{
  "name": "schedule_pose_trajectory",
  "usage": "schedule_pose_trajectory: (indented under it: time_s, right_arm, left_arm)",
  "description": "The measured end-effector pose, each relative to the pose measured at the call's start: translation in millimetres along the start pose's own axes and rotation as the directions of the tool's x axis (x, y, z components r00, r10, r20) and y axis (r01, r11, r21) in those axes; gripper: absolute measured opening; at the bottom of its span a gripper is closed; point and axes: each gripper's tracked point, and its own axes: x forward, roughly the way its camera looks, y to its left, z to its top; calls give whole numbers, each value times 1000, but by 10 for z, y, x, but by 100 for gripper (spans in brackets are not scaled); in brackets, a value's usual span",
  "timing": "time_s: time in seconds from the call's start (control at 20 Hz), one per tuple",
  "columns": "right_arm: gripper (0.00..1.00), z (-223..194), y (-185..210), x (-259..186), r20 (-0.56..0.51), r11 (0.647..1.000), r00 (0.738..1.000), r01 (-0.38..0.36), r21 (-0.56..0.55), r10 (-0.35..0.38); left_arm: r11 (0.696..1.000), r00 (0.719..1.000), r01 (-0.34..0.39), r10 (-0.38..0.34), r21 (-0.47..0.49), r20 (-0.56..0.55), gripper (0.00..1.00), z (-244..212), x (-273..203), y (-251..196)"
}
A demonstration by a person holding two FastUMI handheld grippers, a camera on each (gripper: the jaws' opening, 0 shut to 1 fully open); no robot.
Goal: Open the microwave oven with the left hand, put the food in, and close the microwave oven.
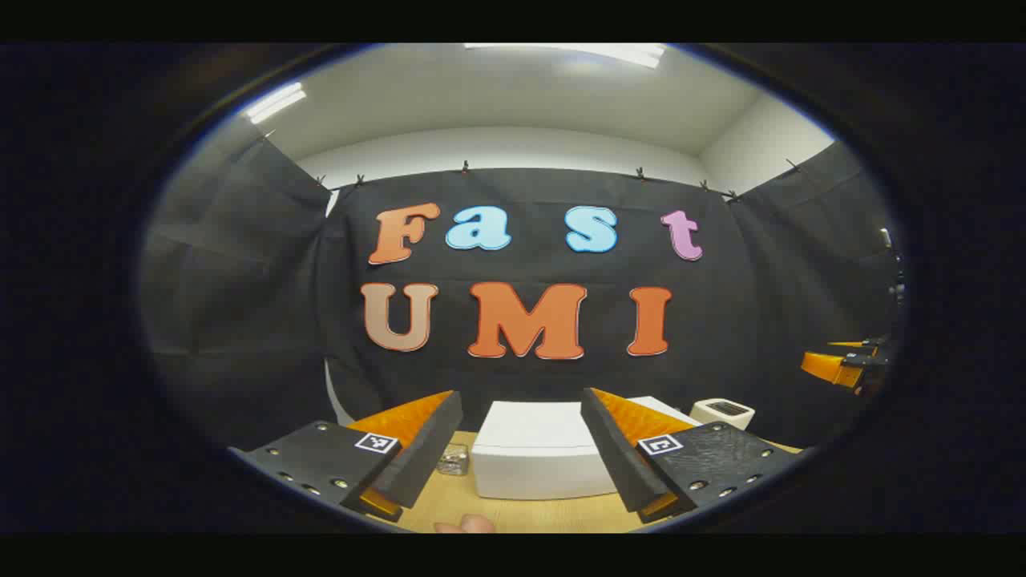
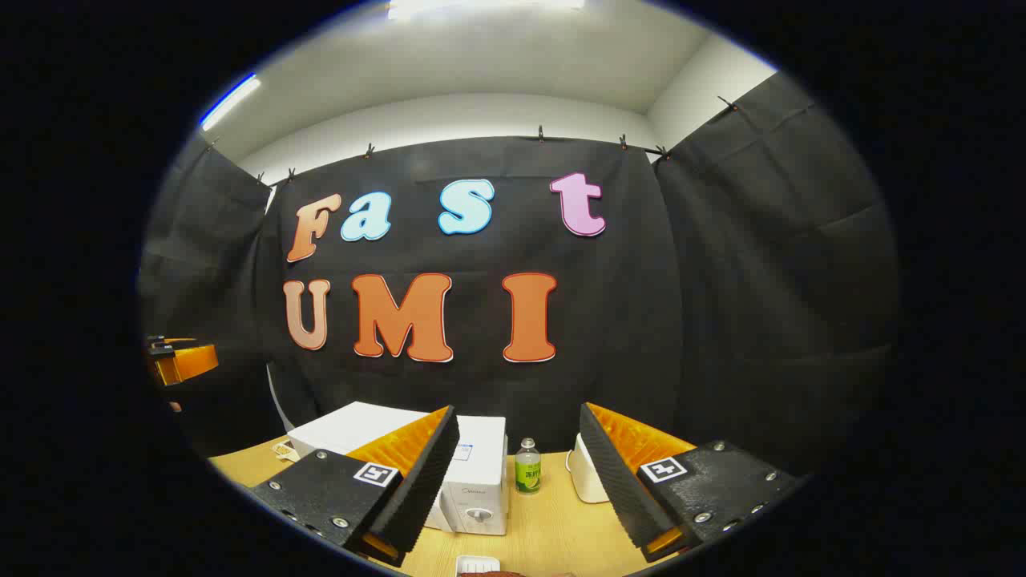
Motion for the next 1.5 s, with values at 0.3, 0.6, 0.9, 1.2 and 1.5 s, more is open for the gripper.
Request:
schedule_pose_trajectory:
  time_s: [0.3,0.6,0.9,1.2,1.5]
  right_arm:
    - [94,-48,-93,20,-5,1000,1000,11,2,-11]
    - [94,-69,-127,26,-8,1000,1000,13,-15,-13]
    - [94,-181,-155,47,-41,999,999,3,-39,-5]
    - [94,-207,-134,74,-49,1000,999,-8,-22,7]
    - [94,-204,-138,84,-37,999,999,-3,-38,2]
  left_arm:
    - [1000,1000,-4,4,-18,-8,96,-69,50,-9]
    - [1000,1000,21,-21,-3,-20,92,-145,89,-152]
    - [1000,999,30,-30,-2,-38,92,-250,154,-245]
    - [999,998,45,-46,-12,-50,92,-488,267,-391]
    - [993,993,115,-116,-40,-18,96,-885,321,-878]
